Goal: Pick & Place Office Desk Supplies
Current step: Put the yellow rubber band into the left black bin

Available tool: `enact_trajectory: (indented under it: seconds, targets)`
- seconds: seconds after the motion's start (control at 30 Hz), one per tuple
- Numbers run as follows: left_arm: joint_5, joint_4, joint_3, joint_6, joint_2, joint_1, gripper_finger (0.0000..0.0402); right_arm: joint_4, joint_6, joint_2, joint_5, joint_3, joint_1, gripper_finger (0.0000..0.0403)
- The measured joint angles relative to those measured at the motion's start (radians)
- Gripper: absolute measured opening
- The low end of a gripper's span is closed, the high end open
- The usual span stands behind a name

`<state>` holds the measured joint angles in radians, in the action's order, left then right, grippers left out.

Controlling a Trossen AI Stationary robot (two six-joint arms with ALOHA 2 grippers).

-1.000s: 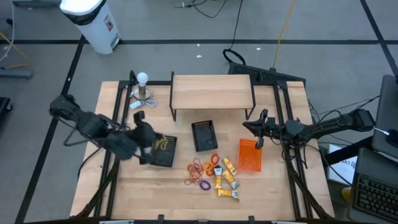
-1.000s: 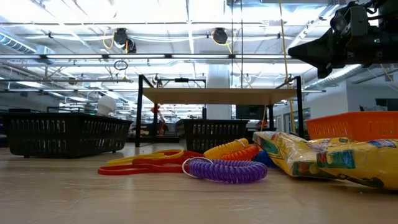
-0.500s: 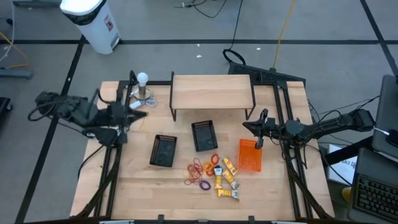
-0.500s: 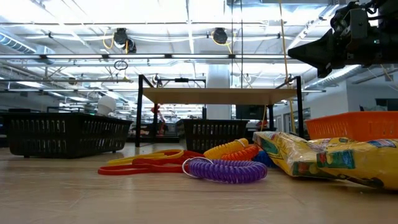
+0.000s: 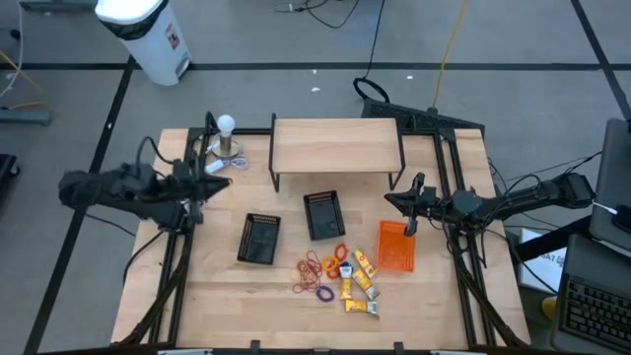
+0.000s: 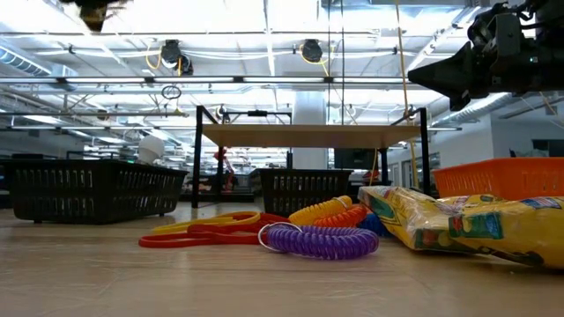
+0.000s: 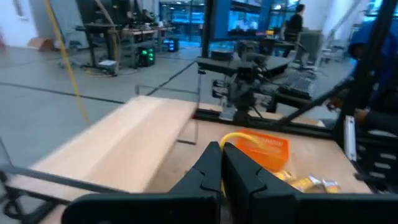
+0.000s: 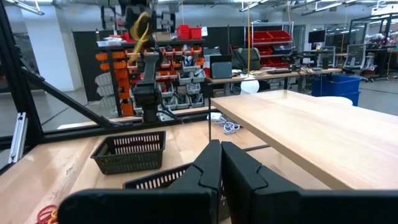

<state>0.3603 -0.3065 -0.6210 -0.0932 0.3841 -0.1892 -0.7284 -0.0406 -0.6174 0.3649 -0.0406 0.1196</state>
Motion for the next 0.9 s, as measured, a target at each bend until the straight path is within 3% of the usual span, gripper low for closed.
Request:
enact_trajectory:
  seconds: [0.2, 0.5, 0.9]
  targets:
    - [-0.007, 0.235, 0.203, 0.084, -0.043, -0.038, 0.0000, 0.008, 0.000, 0.000, 0.000, 0.000, 0.000, 0.0000]
    - [-0.097, 0.375, 0.419, 0.080, -0.094, -0.067, 0.0000, 0.075, -0.027, -0.002, -0.001, 0.000, 0.000, 0.0000]
    - [-0.098, 0.400, 0.498, 0.038, -0.158, -0.069, 0.0000, 0.090, -0.029, -0.002, -0.003, 0.000, 0.000, 0.0000]
